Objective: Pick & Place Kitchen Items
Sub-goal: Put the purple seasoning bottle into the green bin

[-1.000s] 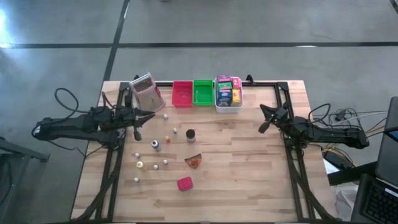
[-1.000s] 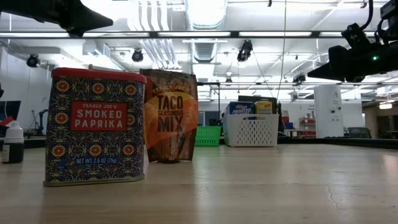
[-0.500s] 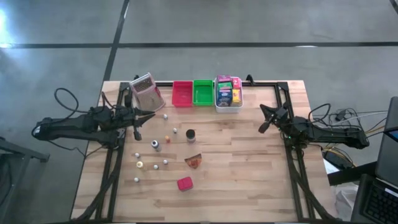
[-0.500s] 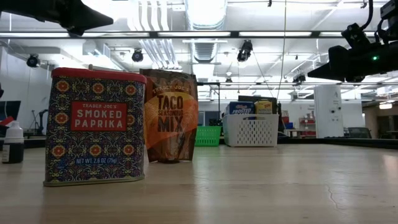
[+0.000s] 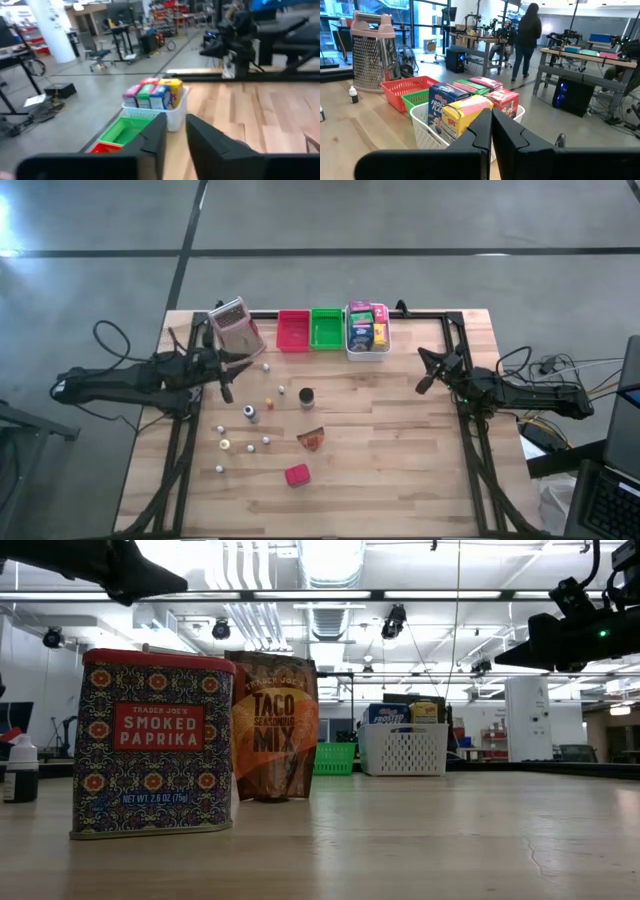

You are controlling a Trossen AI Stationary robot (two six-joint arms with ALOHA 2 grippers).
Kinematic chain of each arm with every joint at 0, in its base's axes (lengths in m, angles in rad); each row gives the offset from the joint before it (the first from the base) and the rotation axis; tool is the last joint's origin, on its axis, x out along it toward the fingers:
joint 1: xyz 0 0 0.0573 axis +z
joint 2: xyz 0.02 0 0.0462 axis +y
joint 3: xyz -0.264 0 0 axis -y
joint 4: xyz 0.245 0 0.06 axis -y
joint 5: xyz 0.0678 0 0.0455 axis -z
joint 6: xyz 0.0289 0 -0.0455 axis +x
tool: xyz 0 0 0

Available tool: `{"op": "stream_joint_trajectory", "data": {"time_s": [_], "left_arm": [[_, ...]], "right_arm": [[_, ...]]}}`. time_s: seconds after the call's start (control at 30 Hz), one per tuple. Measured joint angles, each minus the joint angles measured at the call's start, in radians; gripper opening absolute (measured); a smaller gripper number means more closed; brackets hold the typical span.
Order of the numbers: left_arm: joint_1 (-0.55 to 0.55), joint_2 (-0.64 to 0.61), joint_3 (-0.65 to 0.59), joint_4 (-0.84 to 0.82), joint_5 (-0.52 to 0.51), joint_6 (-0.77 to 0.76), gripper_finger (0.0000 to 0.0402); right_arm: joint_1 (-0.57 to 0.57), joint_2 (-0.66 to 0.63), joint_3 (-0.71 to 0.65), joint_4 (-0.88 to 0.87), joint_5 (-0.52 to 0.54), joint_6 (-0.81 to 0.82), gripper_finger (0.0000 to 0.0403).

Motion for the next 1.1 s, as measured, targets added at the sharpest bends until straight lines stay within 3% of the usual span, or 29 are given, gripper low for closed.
{"op": "stream_joint_trajectory", "data": {"time_s": [0.17, 0.3, 0.63, 1.1], "left_arm": [[0.000, 0.084, 0.032, -0.023, 0.022, 0.017, 0.0159], [0.000, 0.118, 0.070, -0.030, 0.022, 0.082, 0.0187], [0.000, 0.267, 0.235, -0.086, 0.180, 0.070, 0.0193], [0.003, 0.623, 0.519, -0.314, 0.191, -0.008, 0.0193]], "right_arm": [[0.000, 0.000, 0.000, 0.000, 0.000, 0.000, 0.0008], [0.000, 0.000, 0.000, 0.000, 0.000, 0.000, 0.0008], [0.000, 0.000, 0.000, 0.000, 0.000, 0.000, 0.0008], [0.000, 0.000, 0.000, 0.000, 0.000, 0.000, 0.0008]]}}
